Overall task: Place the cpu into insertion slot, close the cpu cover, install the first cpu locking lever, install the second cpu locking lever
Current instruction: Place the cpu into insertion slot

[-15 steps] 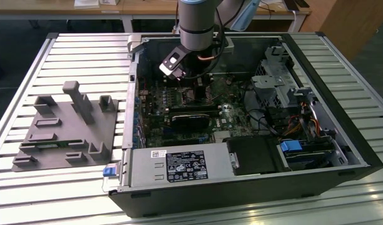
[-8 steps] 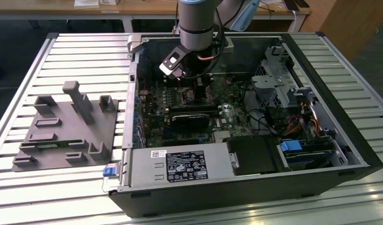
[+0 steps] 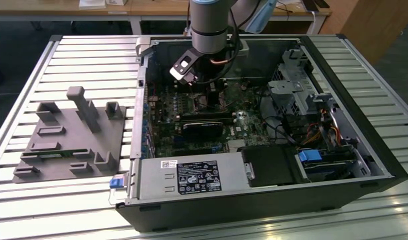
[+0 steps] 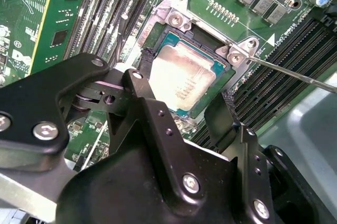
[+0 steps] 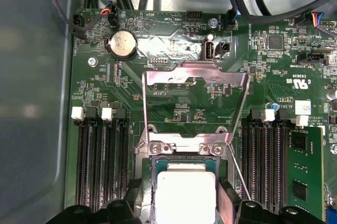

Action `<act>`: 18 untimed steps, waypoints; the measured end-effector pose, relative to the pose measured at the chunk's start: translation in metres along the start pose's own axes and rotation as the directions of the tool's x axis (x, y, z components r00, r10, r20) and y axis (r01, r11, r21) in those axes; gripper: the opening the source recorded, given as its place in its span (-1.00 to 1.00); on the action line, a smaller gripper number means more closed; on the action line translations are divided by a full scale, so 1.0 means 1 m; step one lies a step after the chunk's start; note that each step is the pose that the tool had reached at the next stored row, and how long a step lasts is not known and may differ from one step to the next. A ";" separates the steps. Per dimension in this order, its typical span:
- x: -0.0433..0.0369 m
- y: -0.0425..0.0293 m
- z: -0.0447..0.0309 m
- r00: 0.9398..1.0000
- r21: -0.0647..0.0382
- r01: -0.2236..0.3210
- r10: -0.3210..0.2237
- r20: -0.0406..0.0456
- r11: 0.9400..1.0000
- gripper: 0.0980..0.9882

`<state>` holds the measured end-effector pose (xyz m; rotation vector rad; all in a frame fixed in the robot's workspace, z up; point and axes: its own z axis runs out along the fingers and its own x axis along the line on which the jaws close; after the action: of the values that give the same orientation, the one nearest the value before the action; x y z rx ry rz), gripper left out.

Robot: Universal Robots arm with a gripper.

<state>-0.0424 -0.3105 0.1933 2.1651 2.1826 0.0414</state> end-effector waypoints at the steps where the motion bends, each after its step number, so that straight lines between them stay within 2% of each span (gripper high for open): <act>1: 0.0000 0.0000 -0.0006 1.000 0.000 0.000 0.000 0.000 1.000 0.29; 11: -0.0003 0.0006 -0.0092 1.000 0.002 0.000 0.000 0.000 1.000 0.25; 14: -0.0004 0.0008 -0.0103 1.000 0.005 0.000 0.000 0.001 1.000 -0.15; 15: -0.0004 0.0008 -0.0107 1.000 0.005 0.000 0.000 0.001 1.000 -0.15; 16: -0.0005 0.0009 -0.0110 1.000 0.006 0.000 0.000 0.001 1.000 -0.29; 17: -0.0006 0.0009 -0.0111 1.000 0.007 0.000 0.000 0.001 1.000 -0.29; 18: -0.0007 0.0011 -0.0112 1.000 0.008 0.000 -0.001 0.001 1.000 -0.42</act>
<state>-0.0421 -0.3108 0.2046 2.1679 2.1863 0.0317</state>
